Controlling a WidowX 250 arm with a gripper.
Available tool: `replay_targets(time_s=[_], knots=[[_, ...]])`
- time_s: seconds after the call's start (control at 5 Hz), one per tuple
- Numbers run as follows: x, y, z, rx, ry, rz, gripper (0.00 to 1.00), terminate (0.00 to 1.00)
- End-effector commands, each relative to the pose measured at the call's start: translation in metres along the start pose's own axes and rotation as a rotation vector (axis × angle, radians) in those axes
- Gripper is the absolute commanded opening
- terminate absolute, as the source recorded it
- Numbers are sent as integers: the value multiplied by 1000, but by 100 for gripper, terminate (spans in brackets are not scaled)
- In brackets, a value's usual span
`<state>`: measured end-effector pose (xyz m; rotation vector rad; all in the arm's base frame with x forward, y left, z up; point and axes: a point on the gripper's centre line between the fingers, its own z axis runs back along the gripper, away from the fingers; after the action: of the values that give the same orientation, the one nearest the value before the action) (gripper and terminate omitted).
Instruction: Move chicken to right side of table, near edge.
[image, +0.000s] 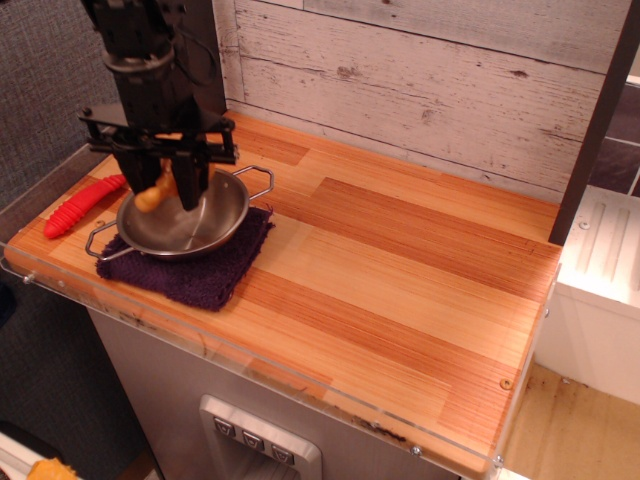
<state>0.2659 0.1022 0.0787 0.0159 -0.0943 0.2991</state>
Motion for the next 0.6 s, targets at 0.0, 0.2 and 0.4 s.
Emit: replay_targets(time_s=[0.0,0.2,0.4], knots=[[2,-58,35,-40,-108,-200,0,0],[2,-102,31,-87,-98,-349,0,0],[7,-132,15,-115,-52,-426,0,0]])
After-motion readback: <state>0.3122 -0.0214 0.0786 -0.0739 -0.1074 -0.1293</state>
